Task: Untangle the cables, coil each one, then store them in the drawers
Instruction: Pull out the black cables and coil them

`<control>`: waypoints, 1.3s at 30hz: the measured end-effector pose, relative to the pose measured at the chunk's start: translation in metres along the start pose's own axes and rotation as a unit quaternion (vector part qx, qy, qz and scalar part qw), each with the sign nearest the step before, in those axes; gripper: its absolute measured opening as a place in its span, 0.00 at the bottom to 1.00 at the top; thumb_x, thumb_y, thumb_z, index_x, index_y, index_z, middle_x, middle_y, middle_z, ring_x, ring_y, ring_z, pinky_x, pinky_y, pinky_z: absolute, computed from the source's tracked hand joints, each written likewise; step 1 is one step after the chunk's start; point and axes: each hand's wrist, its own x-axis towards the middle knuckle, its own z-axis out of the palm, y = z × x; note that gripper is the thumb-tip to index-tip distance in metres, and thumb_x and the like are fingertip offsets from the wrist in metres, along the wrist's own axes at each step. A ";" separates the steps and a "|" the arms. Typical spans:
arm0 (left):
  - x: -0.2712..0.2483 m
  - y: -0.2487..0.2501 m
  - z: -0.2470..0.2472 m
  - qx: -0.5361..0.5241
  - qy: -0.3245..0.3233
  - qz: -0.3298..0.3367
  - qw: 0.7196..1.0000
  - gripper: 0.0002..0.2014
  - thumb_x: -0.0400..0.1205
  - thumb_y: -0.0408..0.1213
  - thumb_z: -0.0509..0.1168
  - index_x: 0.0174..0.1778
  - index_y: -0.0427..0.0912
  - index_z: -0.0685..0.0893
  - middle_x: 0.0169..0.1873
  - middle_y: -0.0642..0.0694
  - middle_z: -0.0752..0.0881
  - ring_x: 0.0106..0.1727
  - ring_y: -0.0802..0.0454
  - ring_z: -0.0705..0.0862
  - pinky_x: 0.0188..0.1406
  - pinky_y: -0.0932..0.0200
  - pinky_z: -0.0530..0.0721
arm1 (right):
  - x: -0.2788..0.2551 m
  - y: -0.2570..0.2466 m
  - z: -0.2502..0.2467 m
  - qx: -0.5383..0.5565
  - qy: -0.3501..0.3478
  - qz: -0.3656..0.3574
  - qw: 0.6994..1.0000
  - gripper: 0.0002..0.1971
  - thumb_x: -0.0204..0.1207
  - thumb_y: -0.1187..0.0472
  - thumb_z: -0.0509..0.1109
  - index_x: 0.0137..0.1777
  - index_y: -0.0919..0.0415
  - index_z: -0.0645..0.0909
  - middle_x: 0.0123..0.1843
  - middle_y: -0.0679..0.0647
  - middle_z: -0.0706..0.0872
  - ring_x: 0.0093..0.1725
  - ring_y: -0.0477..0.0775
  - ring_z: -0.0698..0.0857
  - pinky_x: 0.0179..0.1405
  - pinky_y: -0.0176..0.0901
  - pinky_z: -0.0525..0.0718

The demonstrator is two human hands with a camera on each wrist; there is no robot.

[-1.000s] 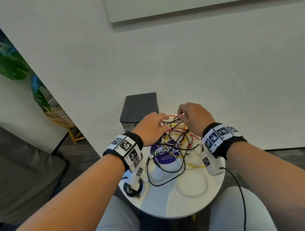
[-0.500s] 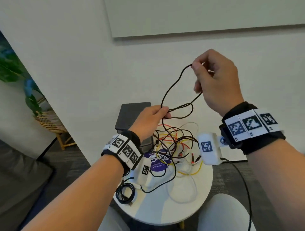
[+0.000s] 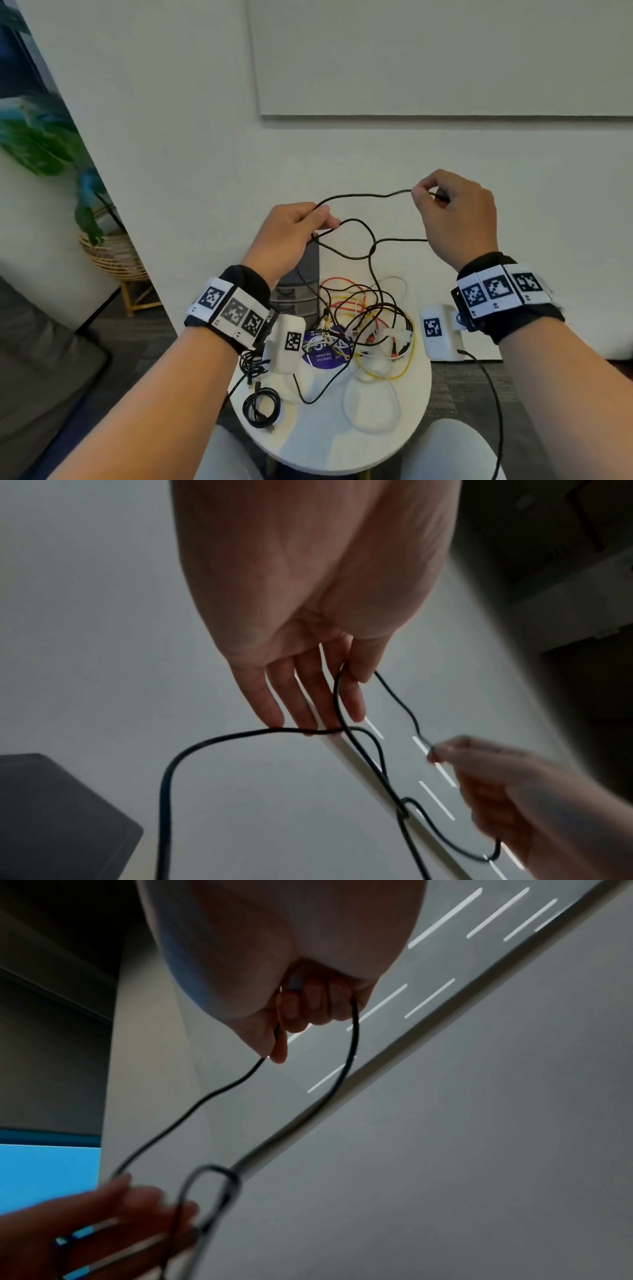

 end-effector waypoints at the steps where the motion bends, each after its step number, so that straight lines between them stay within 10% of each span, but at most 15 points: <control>1: 0.000 0.004 -0.002 -0.002 -0.005 0.004 1.000 0.18 0.91 0.45 0.60 0.45 0.47 0.93 0.49 0.56 0.94 0.59 0.56 0.89 0.73 0.41 0.80 | -0.001 0.000 0.000 -0.013 -0.006 0.009 1.000 0.08 0.84 0.51 0.68 0.46 0.51 0.85 0.32 0.48 0.81 0.35 0.52 0.80 0.34 0.41 0.74; 8: 0.002 0.029 0.004 -0.050 0.034 0.040 0.997 0.21 0.93 0.43 0.55 0.36 0.47 0.85 0.47 0.51 0.94 0.58 0.55 0.89 0.71 0.46 0.81 | 0.004 -0.005 -0.008 0.005 -0.038 0.023 0.999 0.10 0.84 0.46 0.67 0.51 0.53 0.78 0.32 0.48 0.78 0.33 0.51 0.77 0.32 0.43 0.72; 14: 0.017 0.042 0.000 -0.017 0.026 0.046 0.998 0.20 0.93 0.45 0.54 0.41 0.43 0.84 0.34 0.45 0.90 0.46 0.42 0.91 0.59 0.45 0.89 | -0.013 -0.003 -0.023 0.135 -0.492 0.060 0.858 0.18 0.75 0.40 0.74 0.43 0.56 0.92 0.23 0.49 0.64 0.24 0.51 0.60 0.27 0.43 0.57; 18: 0.017 0.049 0.000 -0.097 0.003 0.014 0.995 0.17 0.93 0.44 0.54 0.43 0.41 0.80 0.21 0.50 0.70 0.23 0.52 0.73 0.32 0.56 0.85 | -0.019 0.002 -0.014 0.265 -0.453 0.075 0.848 0.09 0.81 0.59 0.73 0.40 0.58 0.89 0.25 0.50 0.67 0.25 0.49 0.62 0.26 0.41 0.57; 25: 0.001 0.019 0.010 -0.192 -0.126 -0.084 0.970 0.11 0.90 0.43 0.63 0.43 0.43 0.79 0.27 0.51 0.61 0.22 0.58 0.57 0.18 0.62 0.54 | -0.012 -0.015 -0.011 0.599 -0.294 0.168 0.725 0.07 0.85 0.56 0.63 0.47 0.56 0.78 0.44 0.56 0.86 0.42 0.53 0.85 0.39 0.39 0.83; 31: -0.022 -0.012 0.012 -0.327 -0.165 -0.129 0.922 0.12 0.87 0.43 0.64 0.39 0.44 0.80 0.25 0.52 0.64 0.23 0.58 0.64 0.24 0.64 0.70 | 0.016 -0.029 -0.034 0.613 -0.106 0.113 0.774 0.09 0.88 0.58 0.58 0.47 0.55 0.78 0.56 0.61 0.90 0.53 0.57 0.89 0.46 0.46 0.83; 39: -0.019 0.022 0.003 -0.395 -0.088 -0.054 0.913 0.16 0.93 0.47 0.52 0.47 0.45 0.81 0.26 0.53 0.62 0.24 0.58 0.60 0.24 0.64 0.67 | -0.012 -0.005 -0.012 0.224 -0.236 0.106 0.940 0.13 0.88 0.58 0.62 0.41 0.52 0.81 0.47 0.53 0.93 0.50 0.55 0.90 0.49 0.51 0.77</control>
